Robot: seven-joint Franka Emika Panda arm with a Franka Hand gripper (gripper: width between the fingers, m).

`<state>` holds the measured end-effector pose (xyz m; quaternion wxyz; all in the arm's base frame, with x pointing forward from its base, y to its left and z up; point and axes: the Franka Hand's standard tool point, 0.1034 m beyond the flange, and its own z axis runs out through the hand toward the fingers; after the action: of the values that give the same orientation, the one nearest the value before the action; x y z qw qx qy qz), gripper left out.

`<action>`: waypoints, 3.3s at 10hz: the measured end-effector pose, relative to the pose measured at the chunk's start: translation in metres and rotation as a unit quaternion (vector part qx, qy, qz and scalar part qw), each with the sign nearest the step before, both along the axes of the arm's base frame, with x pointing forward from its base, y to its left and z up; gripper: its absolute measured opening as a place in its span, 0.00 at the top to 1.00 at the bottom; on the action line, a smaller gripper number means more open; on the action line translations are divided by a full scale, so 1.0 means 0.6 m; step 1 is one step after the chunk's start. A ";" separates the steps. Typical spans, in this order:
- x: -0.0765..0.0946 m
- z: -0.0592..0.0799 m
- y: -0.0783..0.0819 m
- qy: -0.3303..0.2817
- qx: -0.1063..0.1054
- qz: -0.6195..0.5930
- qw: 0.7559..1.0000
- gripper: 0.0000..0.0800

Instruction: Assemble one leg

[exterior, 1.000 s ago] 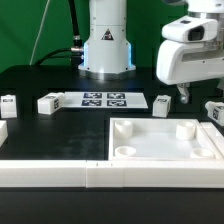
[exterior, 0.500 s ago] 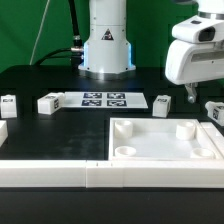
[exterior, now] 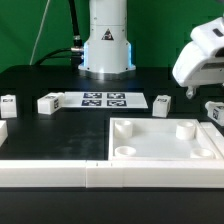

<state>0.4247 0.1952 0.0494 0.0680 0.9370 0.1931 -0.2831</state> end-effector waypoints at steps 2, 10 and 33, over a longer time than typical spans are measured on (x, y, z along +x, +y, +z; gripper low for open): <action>0.006 -0.002 0.018 0.070 -0.026 -0.001 0.997 0.19; -0.001 -0.055 0.044 0.095 -0.062 -0.034 0.993 0.19; 0.035 0.036 -0.028 -0.008 0.007 -0.022 1.000 0.64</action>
Offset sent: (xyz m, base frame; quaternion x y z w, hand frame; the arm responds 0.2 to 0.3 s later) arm 0.0107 0.0150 -0.0099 0.0079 -0.0083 0.0351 0.9993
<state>0.4458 0.1782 0.0711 0.0565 0.9437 0.1739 -0.2758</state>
